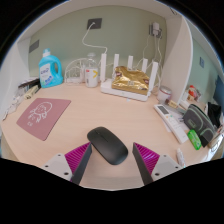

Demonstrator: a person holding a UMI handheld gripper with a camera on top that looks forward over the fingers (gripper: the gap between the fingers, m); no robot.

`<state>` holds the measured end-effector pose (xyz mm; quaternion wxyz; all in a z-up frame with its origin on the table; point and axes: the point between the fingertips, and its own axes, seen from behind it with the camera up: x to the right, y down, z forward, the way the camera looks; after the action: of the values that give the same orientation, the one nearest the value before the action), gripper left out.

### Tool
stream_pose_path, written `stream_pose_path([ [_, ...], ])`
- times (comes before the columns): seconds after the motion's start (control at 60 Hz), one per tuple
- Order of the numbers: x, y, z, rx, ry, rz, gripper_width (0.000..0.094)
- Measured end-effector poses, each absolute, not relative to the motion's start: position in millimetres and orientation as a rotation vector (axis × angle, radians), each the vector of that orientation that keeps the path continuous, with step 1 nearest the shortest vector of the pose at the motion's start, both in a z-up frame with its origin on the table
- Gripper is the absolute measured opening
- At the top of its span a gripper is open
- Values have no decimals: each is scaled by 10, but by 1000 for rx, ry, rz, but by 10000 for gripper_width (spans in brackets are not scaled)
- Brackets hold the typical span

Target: Arrange mouse

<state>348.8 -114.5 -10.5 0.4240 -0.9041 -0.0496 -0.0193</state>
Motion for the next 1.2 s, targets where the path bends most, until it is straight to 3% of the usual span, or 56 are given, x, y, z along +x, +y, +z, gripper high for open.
stream_pose_path([
  [0.117,3553,-881,-113,-2242,-134,-34,836],
  [0.2,3554,-764,-114,-2231,-122,-36,763],
  [0.333,3514,-671,-137,-2227,-102,14,548],
  [0.35,3500,-671,-140,-2227,-112,15,479],
  [0.617,3578,-707,-79,-2257,-61,-118,370],
  [0.75,3643,-652,478,-2181,48,-213,369],
  [0.933,3171,-478,2011,-1935,151,-217,370],
  [1.017,2631,-425,2524,-1859,123,-173,370],
  [1.1,1923,-349,2627,-1845,66,-92,368],
  [1.2,1126,-224,2133,-1935,-6,0,366],
])
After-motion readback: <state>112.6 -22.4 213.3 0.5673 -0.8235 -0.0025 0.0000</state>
